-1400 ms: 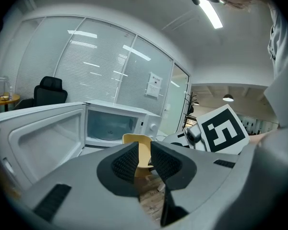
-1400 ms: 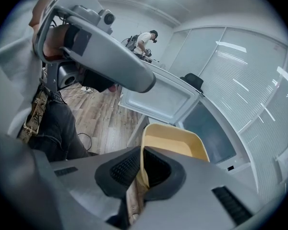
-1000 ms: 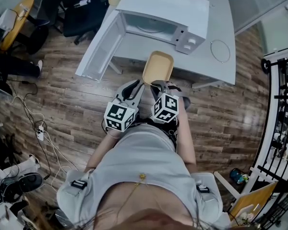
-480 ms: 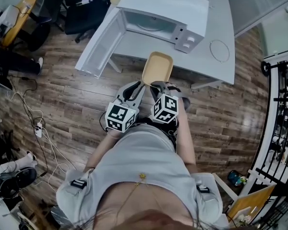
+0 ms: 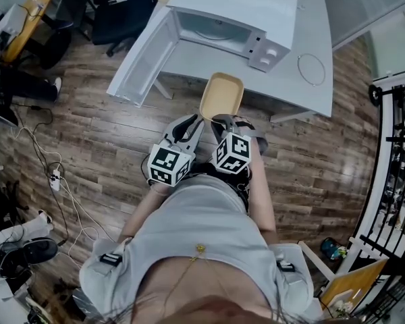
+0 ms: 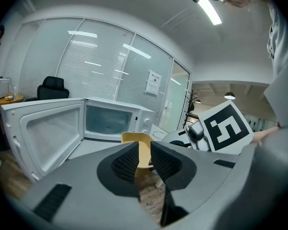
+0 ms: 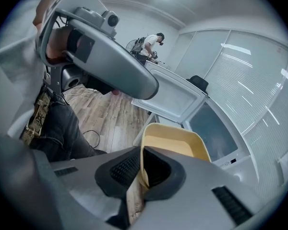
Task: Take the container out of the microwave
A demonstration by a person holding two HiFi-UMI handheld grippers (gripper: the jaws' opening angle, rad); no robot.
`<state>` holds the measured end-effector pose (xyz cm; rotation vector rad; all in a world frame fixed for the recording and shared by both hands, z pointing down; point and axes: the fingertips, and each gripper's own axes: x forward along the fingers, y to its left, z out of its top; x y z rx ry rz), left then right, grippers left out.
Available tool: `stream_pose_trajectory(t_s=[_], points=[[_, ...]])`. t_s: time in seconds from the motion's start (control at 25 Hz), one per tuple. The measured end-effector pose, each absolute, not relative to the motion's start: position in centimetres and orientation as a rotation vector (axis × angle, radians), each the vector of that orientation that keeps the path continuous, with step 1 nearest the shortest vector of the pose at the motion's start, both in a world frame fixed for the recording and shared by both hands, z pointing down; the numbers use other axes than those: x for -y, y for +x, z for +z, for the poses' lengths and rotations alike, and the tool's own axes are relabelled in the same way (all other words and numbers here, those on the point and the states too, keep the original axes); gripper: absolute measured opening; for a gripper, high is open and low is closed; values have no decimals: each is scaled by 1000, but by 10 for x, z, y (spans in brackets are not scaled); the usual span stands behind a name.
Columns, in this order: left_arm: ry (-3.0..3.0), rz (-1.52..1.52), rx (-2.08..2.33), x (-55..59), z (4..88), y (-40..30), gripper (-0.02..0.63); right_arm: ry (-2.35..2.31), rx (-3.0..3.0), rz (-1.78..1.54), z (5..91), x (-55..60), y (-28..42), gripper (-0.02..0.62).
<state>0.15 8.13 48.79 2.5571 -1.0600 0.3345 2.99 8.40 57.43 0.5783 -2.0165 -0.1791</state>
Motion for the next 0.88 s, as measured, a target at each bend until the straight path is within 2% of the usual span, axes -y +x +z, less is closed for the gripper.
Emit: stream_pose_trajectory(t_s=[0.88], points=[[2553, 343, 1060, -61, 492, -4, 80, 569, 2003, -167, 582, -68, 28, 31]])
